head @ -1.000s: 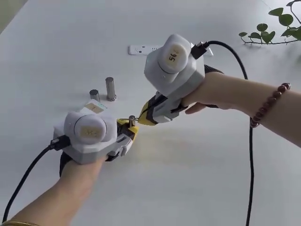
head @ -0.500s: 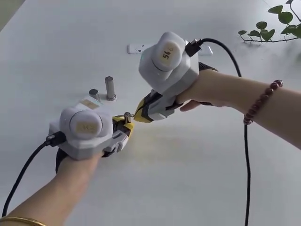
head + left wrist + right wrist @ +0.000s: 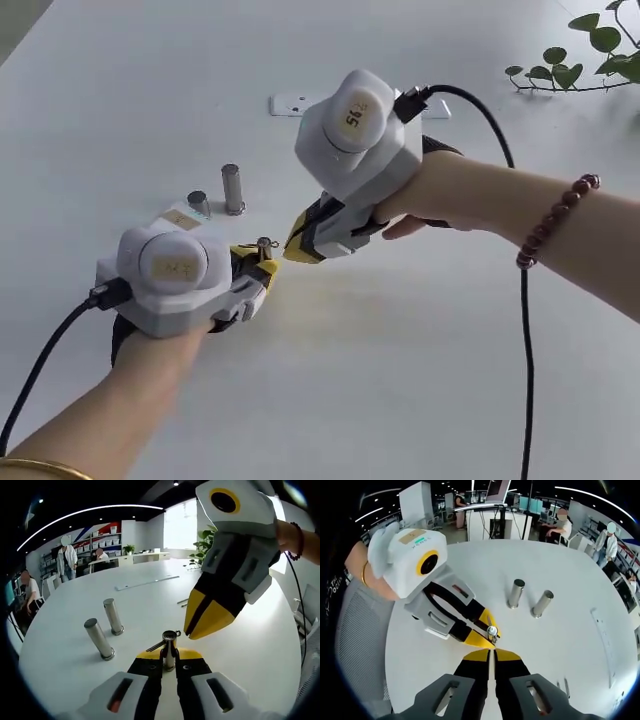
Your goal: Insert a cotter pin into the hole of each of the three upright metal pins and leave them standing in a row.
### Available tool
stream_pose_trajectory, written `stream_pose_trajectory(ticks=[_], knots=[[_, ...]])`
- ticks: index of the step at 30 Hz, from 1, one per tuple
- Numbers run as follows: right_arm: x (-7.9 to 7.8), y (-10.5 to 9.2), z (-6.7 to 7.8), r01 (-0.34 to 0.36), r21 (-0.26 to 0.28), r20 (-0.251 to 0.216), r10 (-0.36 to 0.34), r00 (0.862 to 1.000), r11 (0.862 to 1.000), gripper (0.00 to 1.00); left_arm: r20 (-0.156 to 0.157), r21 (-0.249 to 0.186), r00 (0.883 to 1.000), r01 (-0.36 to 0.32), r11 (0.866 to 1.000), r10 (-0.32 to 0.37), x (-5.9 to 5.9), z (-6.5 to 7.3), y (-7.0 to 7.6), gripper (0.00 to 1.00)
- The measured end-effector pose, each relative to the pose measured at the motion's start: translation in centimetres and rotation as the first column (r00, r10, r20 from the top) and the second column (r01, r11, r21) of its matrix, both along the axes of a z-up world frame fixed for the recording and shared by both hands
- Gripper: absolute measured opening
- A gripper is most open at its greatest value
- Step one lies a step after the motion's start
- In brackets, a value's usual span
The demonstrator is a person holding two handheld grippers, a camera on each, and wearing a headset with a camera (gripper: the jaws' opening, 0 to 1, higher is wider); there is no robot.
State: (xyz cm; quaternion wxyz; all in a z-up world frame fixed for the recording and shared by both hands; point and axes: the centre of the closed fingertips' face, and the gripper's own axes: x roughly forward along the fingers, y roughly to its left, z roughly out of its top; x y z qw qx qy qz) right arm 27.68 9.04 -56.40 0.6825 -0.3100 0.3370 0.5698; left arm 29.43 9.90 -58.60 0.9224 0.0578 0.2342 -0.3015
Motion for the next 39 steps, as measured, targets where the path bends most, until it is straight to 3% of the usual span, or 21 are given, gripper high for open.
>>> stream_pose_trajectory(ticks=[2, 14, 23, 26, 29, 31, 34, 39], knots=[[0.0, -0.1, 0.1, 0.005, 0.001, 0.001, -0.005, 1.0, 1.0, 0.0, -0.019, -0.026, 1.0, -0.012, 1.0, 0.012, 0.0, 0.0, 0.0, 0.08], [0.3, -0.9, 0.2, 0.036, -0.003, 0.003, -0.036, 0.999, 0.999, 0.0, -0.026, 0.018, 1.0, 0.017, 1.0, -0.017, -0.7, -0.3, 0.3, 0.18], [2.7, -0.7, 1.1, 0.122, 0.08, 0.012, -0.123, 0.992, 0.989, 0.06, -0.004, 0.02, 0.999, 0.035, 0.999, -0.035, -1.1, 0.7, 1.1, 0.33], [3.5, 0.0, 2.0, 0.156, 0.147, 0.034, -0.162, 0.986, 0.977, 0.08, 0.008, 0.003, 0.999, 0.036, 0.999, -0.036, -1.2, 1.4, 1.3, 0.39], [5.6, 0.6, 2.8, 0.174, 0.202, 0.072, -0.192, 0.979, 0.964, 0.08, 0.013, -0.01, 0.999, 0.032, 0.999, -0.032, -1.4, 1.9, 1.5, 0.43], [6.1, 1.1, 3.3, 0.179, 0.233, 0.074, -0.201, 0.977, 0.956, 0.09, 0.0, -0.025, 1.0, 0.023, 0.999, -0.023, -1.6, 2.1, 1.6, 0.49], [7.0, 2.1, 3.9, 0.206, 0.299, 0.057, -0.233, 0.971, 0.932, 0.14, 0.009, -0.035, 1.0, 0.022, 0.999, -0.021, -1.9, 2.6, 1.8, 0.54], [8.6, 3.1, 3.1, 0.239, 0.319, 0.057, -0.27, 0.961, 0.917, 0.18, 0.025, -0.047, 0.999, 0.032, 0.998, -0.031, -2.4, 3.4, 1.8, 0.64]])
